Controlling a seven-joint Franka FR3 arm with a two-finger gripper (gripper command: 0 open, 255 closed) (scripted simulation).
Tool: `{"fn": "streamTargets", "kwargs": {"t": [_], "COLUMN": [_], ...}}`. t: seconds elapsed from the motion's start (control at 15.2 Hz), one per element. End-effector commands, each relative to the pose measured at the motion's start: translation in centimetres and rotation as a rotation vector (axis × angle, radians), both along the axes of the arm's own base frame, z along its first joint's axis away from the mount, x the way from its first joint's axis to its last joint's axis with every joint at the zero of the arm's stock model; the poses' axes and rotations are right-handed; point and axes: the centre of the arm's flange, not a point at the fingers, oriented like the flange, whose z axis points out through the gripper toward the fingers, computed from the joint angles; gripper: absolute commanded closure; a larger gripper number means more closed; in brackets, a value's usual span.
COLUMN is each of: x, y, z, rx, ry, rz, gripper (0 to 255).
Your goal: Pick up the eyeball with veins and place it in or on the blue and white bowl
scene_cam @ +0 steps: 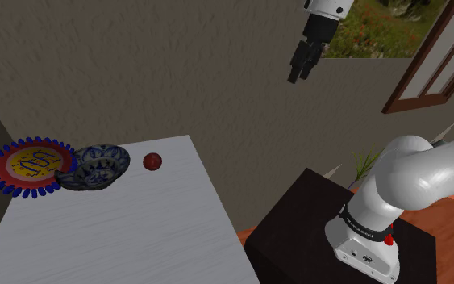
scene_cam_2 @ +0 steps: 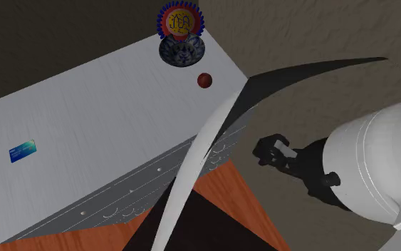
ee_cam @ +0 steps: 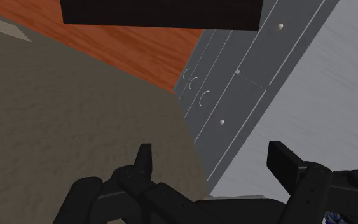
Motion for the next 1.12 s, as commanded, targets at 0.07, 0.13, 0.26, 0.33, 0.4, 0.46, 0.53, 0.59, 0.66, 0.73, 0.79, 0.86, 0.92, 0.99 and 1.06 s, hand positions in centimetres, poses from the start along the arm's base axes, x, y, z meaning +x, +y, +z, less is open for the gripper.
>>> {"fn": "streamTargets", "kwargs": {"t": [0.07, 0.13, 0.26, 0.33, 0.4, 0.46, 0.53, 0.59, 0.66, 0.73, 0.79, 0.86, 0.92, 0.99, 1.06], "x": [0.8, 1.6, 3.1, 3.9, 4.7, 5.4, 6.2, 7.0, 7.7, 8.5, 9.2, 10.0, 10.7, 11.5, 12.2], "y": [0.6, 1.3, 2.6, 3.3, 4.0, 4.7, 5.4, 6.1, 6.8, 7.5, 8.2, 9.0, 9.7, 10.5, 11.2], "z": [-0.8, -1.6, -3.1, -3.9, -4.6, -5.4, -6.1, -6.9, -7.6, -8.4, -9.1, -9.8, -10.6, -11.3, -12.0], "rx": [0.007, 0.013, 0.026, 0.033, 0.040, 0.046, 0.053, 0.060, 0.066, 0.073, 0.079, 0.086, 0.093, 0.099, 0.106], "ry": [0.001, 0.002, 0.005, 0.006, 0.007, 0.008, 0.009, 0.011, 0.012, 0.013, 0.014, 0.015, 0.017, 0.018, 0.019], "rz": [0.003, 0.005, 0.011, 0.013, 0.016, 0.019, 0.021, 0.024, 0.026, 0.029, 0.032, 0.034, 0.037, 0.040, 0.042], "gripper": [0, 0, 0, 0, 0, 0, 0, 0, 0, 0, 0, 0, 0, 0, 0]}}
